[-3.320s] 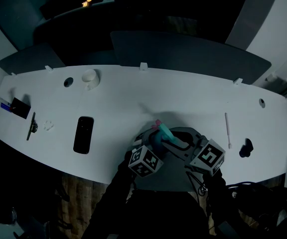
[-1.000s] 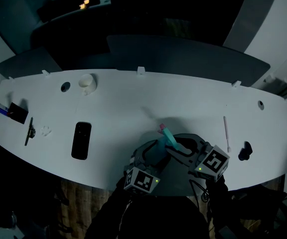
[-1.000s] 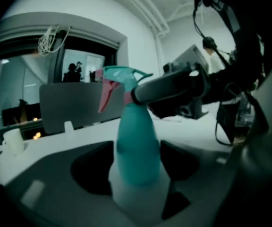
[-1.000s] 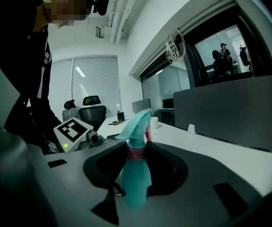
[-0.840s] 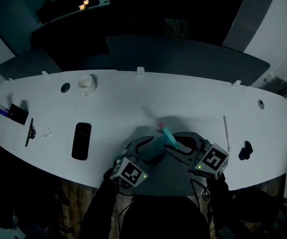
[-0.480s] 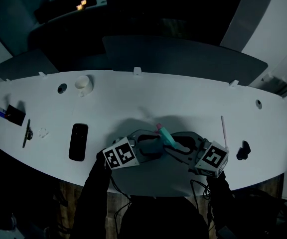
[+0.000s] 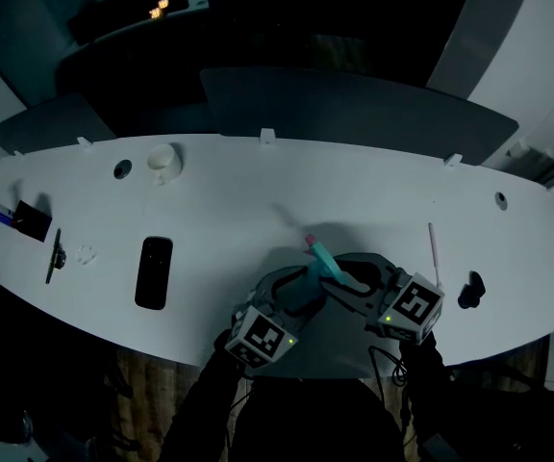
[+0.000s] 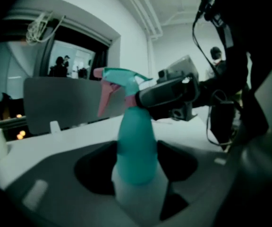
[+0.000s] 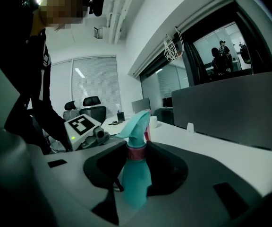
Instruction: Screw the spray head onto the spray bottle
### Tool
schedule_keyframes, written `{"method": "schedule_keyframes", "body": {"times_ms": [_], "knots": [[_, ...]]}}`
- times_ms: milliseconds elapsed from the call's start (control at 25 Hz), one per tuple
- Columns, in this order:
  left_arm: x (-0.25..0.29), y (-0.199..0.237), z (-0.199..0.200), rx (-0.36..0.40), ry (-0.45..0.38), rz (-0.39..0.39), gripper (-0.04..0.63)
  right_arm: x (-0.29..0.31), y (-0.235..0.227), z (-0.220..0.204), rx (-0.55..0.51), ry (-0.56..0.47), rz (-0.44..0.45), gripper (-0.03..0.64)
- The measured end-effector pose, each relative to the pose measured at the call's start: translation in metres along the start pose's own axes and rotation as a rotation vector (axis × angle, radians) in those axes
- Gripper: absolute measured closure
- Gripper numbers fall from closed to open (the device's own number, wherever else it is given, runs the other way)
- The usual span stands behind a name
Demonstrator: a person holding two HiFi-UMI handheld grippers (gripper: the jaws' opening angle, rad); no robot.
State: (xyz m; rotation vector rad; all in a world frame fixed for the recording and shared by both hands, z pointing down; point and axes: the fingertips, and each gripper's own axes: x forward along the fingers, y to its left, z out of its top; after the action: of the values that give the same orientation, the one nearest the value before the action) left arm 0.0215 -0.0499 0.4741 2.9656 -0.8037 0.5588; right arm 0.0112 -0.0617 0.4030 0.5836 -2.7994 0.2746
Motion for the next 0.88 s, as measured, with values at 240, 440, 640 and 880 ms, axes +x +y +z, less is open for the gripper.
{"method": "schedule_keyframes", "body": {"times_ms": [240, 440, 640, 880], "knots": [[-0.006, -0.006, -0.003, -0.007, 0.017, 0.246, 0.314, 0.0, 0.004, -0.001, 0.009, -0.009, 0.01, 0.48], [-0.016, 0.004, 0.007, 0.028, -0.072, -0.063, 0.313, 0.003, 0.005, 0.001, 0.002, -0.01, 0.029, 0.48], [-0.007, 0.001, -0.005, 0.071, 0.029, -0.32, 0.305, 0.005, 0.009, 0.0, 0.004, 0.001, 0.061, 0.48], [0.009, -0.015, -0.01, 0.056, 0.092, -0.418, 0.195, 0.008, 0.016, 0.001, 0.001, 0.004, 0.106, 0.48]]}}
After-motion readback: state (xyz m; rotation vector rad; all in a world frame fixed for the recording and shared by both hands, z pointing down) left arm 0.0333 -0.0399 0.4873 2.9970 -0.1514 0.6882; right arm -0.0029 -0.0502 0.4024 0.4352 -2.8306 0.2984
